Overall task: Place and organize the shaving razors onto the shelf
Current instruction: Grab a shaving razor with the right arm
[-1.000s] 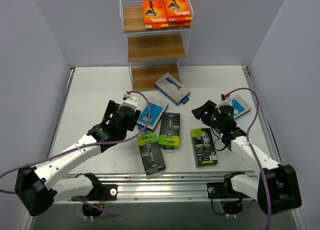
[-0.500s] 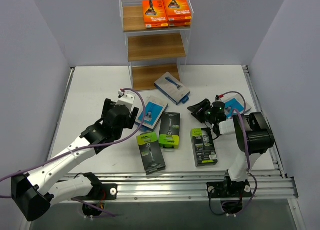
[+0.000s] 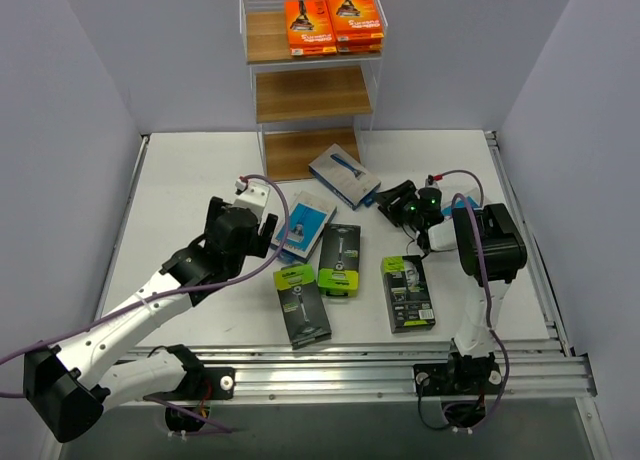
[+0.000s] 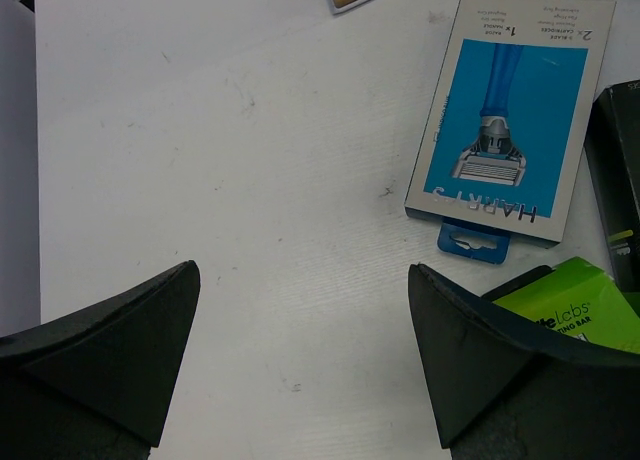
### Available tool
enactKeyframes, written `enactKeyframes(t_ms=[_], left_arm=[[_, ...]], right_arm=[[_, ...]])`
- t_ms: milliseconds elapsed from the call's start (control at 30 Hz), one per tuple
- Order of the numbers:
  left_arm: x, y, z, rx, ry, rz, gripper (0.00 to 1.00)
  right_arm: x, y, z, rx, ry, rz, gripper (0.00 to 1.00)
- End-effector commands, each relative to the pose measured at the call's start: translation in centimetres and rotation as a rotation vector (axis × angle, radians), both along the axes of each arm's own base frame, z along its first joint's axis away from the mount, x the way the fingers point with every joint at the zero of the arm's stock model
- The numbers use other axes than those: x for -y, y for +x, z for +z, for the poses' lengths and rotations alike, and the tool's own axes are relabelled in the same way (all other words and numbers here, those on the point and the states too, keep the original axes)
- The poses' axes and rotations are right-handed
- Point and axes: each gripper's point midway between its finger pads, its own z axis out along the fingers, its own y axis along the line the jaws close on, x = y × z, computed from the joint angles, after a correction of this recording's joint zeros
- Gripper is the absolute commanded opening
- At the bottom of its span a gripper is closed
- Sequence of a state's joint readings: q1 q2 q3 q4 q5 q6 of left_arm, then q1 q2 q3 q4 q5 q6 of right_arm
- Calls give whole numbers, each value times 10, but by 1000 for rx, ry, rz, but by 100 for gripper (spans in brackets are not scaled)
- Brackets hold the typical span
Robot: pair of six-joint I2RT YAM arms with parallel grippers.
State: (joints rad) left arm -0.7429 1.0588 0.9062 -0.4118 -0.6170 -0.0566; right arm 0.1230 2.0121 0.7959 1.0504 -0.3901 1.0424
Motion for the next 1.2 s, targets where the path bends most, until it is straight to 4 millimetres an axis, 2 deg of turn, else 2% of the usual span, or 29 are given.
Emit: enactKeyframes(t_ms=[0, 267, 500, 767, 967, 1167], left_arm=[[7, 7, 24, 44, -75, -3, 94], [13, 7, 22, 30, -89, -21, 94], [15, 7, 20, 18, -92, -28, 94], [14, 7, 22, 21, -99, -27, 94], [12, 7, 24, 24, -104, -23, 94], [12, 6, 25, 26, -108, -26, 94]], right_arm=[[7, 21, 13, 51, -11, -36, 47], [5, 32, -2, 41, 10, -50, 47], [1, 41, -1, 59, 20, -46, 45], [-10, 43, 11, 90, 68, -33, 35], [-22, 42, 24, 140, 135, -22, 23], [-31, 39, 33, 166, 173, -16, 19]])
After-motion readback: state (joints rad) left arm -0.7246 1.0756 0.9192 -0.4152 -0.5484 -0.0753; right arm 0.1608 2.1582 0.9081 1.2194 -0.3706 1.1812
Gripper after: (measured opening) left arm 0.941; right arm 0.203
